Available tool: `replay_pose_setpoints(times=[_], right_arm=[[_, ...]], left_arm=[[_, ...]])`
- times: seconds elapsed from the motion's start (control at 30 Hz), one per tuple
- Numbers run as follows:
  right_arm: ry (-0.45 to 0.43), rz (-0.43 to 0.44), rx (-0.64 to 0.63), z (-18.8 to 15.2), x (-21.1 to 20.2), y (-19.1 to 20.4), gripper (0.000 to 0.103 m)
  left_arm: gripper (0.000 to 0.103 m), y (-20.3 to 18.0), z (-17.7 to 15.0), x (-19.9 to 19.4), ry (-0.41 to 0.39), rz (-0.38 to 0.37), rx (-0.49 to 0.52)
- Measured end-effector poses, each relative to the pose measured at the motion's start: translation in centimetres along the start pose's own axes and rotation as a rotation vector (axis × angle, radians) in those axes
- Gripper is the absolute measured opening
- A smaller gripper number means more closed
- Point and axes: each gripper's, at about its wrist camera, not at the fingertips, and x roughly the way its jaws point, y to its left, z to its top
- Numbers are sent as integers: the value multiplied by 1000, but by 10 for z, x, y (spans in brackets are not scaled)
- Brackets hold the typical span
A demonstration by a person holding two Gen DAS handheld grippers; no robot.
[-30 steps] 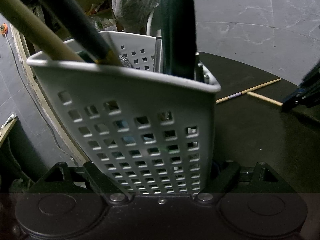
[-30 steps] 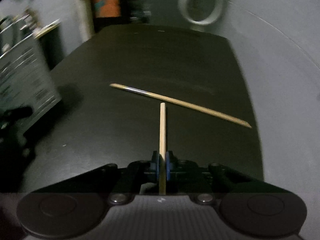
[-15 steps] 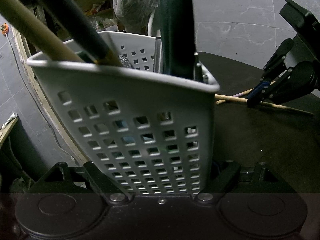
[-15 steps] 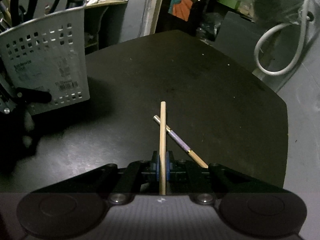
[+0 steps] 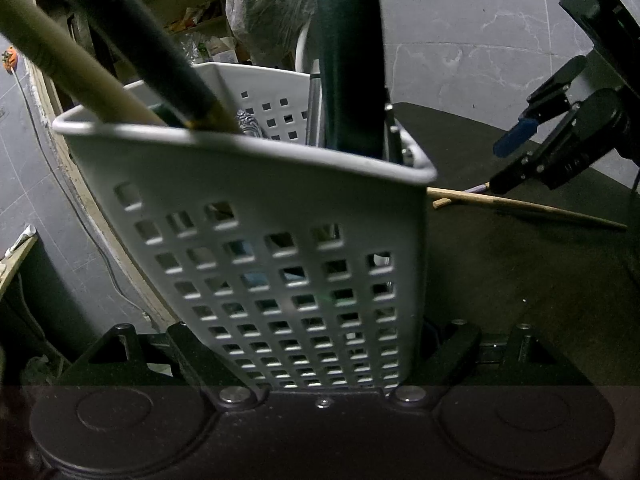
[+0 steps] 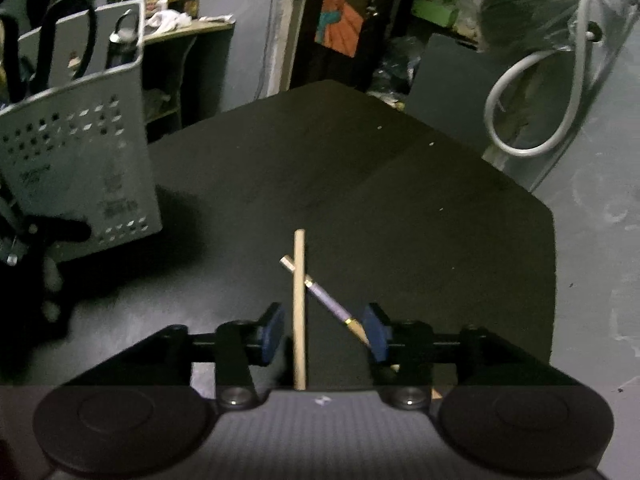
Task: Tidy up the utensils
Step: 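Grasp a wooden chopstick with the right tool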
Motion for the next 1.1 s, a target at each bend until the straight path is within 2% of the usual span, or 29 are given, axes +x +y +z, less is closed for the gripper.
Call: replay_pose_setpoints(times=[0.27,0.37,0.47,0.63,0.77,0.83,0.87,0.9,0.97,1.1], right_arm=[[12,-47,66,2,7,-15,60],[18,-69,137,-2,9,-27,68],[30,-51,226,-6,13,-45,69],[59,-9,297,-13,22,-67,68],[109,33,320,-17,31,-75,62],[103,42,321,-20,29,-73,58],[102,46,321,-21,28,-72,50],[102,48,318,-22,25,-70,36],[108,46,310,-24,21,-65,24],[110,46,311,-31,11,-55,13]], left_arm=[[87,0,0,0,0,0,0],[87,0,0,0,0,0,1],[87,-1,0,-1,-2,1,2],[87,-2,-1,-2,-3,1,5],[87,-3,-1,-3,-3,0,7],[87,-3,-1,-3,-4,1,9],[87,-3,-1,-4,-5,2,11],[86,-4,-1,-4,-6,2,11],[86,-4,-1,-4,-7,1,11],[86,-3,-2,-5,-10,-2,10]])
